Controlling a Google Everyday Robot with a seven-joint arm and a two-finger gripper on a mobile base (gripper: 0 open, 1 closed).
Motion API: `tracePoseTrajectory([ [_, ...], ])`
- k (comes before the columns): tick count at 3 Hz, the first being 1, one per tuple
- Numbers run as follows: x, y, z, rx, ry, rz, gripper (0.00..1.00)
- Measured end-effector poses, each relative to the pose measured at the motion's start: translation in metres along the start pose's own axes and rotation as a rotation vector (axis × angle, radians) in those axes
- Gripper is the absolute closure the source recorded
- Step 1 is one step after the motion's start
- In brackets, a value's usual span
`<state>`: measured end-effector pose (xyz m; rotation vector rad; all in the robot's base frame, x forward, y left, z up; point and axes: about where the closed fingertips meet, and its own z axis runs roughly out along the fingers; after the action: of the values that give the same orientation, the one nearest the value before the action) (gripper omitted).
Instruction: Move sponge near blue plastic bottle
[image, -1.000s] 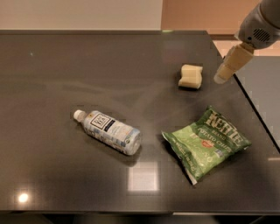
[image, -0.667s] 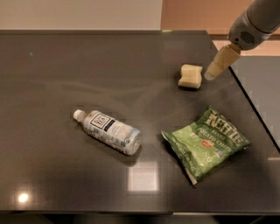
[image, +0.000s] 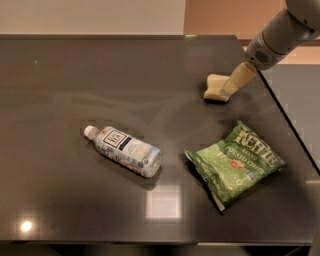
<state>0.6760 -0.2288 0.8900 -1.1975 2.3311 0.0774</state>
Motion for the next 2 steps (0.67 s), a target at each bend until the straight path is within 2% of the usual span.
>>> tracePoseTrajectory([
  [2, 0.005, 0.010, 0.038, -0.057, 0.000, 0.052, 0.00],
])
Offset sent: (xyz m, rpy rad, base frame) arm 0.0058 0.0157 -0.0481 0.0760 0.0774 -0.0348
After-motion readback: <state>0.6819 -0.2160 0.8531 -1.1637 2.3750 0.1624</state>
